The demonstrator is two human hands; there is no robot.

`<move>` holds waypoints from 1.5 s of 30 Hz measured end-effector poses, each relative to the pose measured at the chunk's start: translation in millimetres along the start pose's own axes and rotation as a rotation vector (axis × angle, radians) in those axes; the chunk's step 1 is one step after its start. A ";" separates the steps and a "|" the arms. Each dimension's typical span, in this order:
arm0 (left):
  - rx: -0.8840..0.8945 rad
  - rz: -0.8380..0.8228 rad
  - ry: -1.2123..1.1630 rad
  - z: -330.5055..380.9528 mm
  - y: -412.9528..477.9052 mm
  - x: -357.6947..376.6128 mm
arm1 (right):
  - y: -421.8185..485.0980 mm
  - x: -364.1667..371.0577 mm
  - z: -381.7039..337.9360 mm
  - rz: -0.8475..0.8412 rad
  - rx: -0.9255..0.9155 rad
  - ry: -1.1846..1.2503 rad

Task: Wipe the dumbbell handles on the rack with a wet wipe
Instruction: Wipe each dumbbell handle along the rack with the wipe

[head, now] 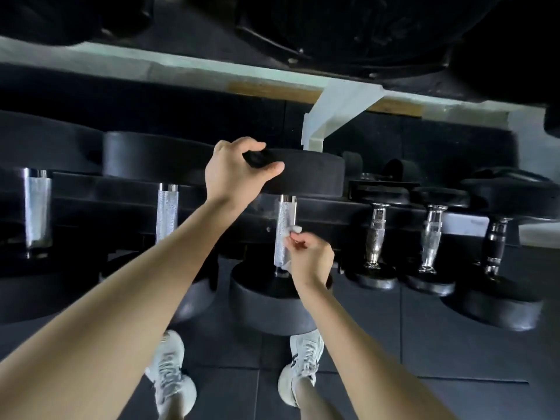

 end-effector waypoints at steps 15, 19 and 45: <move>0.101 -0.023 -0.010 9.6 -2.6 -4.1 | 1.2 4.6 -18.3 0.187 0.081 0.099; 0.152 -0.061 -0.015 4.3 -0.7 -4.2 | -1.7 9.8 -37.4 0.206 -0.030 0.136; -0.544 -0.079 -0.563 -115.6 -89.1 118.8 | 6.5 4.8 -10.7 -0.074 -0.197 -0.218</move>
Point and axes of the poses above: each hand's wrist, its own y-axis towards the middle knuckle, its own x-axis out of the palm, z = x × y, the point moved 10 cm from there along y, towards the middle knuckle, and after that the axes turned 6 degrees about y, right-handed, at the moved point
